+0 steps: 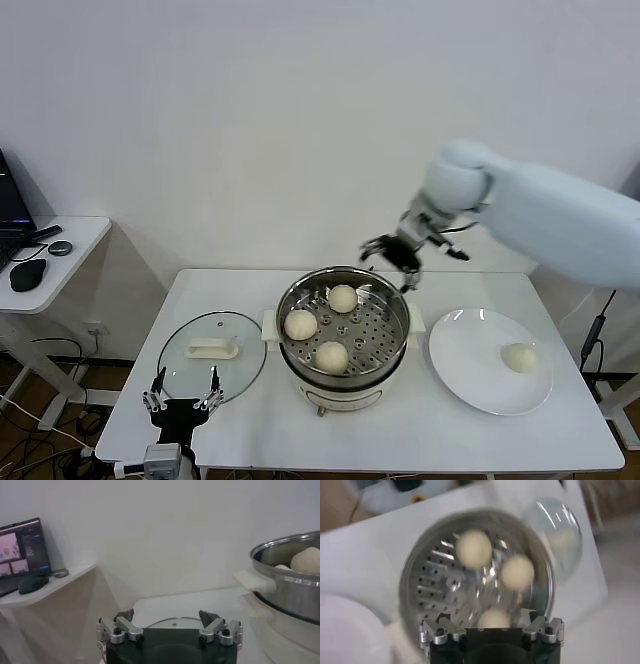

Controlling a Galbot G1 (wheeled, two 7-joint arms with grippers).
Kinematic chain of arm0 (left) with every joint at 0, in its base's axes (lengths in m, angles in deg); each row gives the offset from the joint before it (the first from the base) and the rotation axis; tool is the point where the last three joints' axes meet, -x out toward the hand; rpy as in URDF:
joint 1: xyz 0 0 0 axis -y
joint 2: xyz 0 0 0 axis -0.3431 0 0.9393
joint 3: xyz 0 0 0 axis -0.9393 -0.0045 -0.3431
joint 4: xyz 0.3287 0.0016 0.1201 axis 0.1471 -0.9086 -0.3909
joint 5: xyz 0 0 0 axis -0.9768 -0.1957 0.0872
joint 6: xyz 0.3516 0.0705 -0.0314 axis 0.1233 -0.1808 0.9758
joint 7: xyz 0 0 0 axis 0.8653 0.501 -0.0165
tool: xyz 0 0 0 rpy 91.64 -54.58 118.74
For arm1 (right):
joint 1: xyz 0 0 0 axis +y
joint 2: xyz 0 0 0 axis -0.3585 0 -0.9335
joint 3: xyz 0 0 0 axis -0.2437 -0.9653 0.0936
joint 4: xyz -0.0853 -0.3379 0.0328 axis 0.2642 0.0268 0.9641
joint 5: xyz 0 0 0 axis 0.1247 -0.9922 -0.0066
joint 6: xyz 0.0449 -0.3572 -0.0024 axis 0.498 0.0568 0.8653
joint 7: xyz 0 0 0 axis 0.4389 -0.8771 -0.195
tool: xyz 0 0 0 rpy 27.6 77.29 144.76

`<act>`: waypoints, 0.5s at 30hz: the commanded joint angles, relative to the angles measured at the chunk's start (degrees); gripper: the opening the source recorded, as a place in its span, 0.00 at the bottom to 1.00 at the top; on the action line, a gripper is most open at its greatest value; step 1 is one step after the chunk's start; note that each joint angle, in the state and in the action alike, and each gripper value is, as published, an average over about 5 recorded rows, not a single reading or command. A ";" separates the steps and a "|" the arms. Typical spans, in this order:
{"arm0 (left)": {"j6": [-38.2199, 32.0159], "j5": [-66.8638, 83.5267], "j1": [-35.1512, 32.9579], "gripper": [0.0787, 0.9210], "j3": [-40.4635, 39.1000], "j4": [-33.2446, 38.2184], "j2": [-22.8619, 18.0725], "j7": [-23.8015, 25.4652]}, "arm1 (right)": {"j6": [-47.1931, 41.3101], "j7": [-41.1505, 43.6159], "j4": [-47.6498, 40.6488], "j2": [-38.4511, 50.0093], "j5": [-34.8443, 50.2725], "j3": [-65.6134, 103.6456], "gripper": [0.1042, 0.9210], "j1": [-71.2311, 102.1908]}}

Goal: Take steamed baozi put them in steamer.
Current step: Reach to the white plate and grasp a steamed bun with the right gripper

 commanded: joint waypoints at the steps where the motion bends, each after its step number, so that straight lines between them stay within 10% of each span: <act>1: -0.08 1.28 -0.10 0.88 -0.01 0.08 0.11 -0.19 | -21.89 3.01 -5.31 20.13 -3.63 10.59 0.88 12.95; 15: -0.03 1.60 -1.32 0.88 0.49 -2.38 -0.42 0.07 | -3.31 3.08 -22.08 14.40 -25.76 39.66 0.88 44.41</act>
